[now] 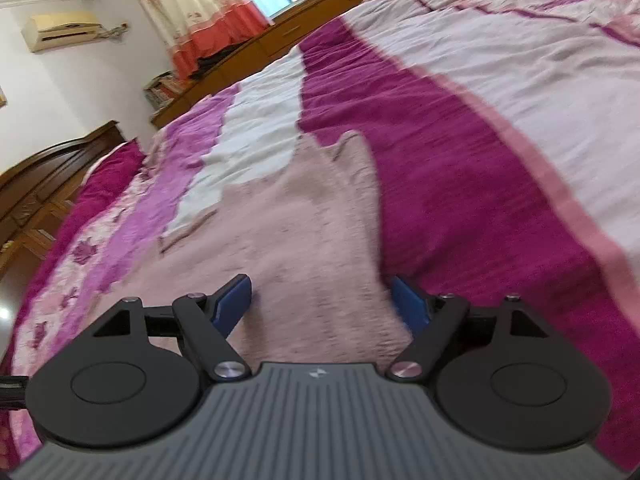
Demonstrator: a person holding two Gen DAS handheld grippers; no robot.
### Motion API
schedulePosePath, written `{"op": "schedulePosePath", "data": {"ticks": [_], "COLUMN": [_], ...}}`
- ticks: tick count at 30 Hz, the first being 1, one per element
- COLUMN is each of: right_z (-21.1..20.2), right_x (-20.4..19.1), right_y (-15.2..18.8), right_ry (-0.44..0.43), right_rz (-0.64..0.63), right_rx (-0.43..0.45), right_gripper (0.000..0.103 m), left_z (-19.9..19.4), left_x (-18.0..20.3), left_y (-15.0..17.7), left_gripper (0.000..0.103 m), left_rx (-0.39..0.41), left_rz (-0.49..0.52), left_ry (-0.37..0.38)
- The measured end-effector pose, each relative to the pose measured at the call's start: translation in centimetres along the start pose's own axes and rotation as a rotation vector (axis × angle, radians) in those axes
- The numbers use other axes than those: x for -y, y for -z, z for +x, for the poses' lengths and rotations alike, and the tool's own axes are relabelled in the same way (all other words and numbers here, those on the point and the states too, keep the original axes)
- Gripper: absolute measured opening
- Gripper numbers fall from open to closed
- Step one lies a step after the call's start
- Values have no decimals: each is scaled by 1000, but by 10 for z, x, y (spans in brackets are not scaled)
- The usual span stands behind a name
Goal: Fold small clothes
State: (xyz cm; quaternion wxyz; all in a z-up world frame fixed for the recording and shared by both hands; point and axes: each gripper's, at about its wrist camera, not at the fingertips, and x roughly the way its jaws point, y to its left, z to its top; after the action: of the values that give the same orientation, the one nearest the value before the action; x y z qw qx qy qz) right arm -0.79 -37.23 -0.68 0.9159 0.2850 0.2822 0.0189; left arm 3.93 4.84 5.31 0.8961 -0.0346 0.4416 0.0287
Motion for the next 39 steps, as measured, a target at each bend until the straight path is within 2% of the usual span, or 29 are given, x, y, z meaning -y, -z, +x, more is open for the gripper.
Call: {"op": "schedulePosePath", "data": {"ticks": [4, 9, 14, 15, 17, 19, 24, 27, 39], "right_z": [4, 9, 19, 21, 23, 24, 23, 22, 12], "right_x": [-5, 1, -7, -9, -10, -9, -1, -2, -21], "right_y": [1, -2, -4, -4, -4, -4, -4, -3, -12], "right_ry": [-22, -54, -51, -53, -58, -82, -110, -124, -130], "right_rz": [0, 60, 20, 13, 27, 58, 135, 132, 96], "right_rx": [-6, -6, -22, -22, -19, -19, 5, 15, 39], "right_gripper": [82, 79, 79, 77, 68, 55, 44, 38, 35], "left_z": [2, 4, 6, 6, 6, 6, 6, 5, 3], "left_x": [1, 1, 2, 2, 1, 0, -3, -6, -12], "left_y": [1, 2, 3, 3, 4, 4, 2, 2, -4], "left_gripper": [68, 68, 68, 68, 68, 68, 68, 68, 68], "left_rx": [-4, -7, -8, -8, -9, -9, -9, -6, 1], "left_rz": [5, 6, 12, 12, 12, 12, 2, -1, 6], "left_ry": [5, 4, 2, 2, 2, 3, -1, 0, -2]}}
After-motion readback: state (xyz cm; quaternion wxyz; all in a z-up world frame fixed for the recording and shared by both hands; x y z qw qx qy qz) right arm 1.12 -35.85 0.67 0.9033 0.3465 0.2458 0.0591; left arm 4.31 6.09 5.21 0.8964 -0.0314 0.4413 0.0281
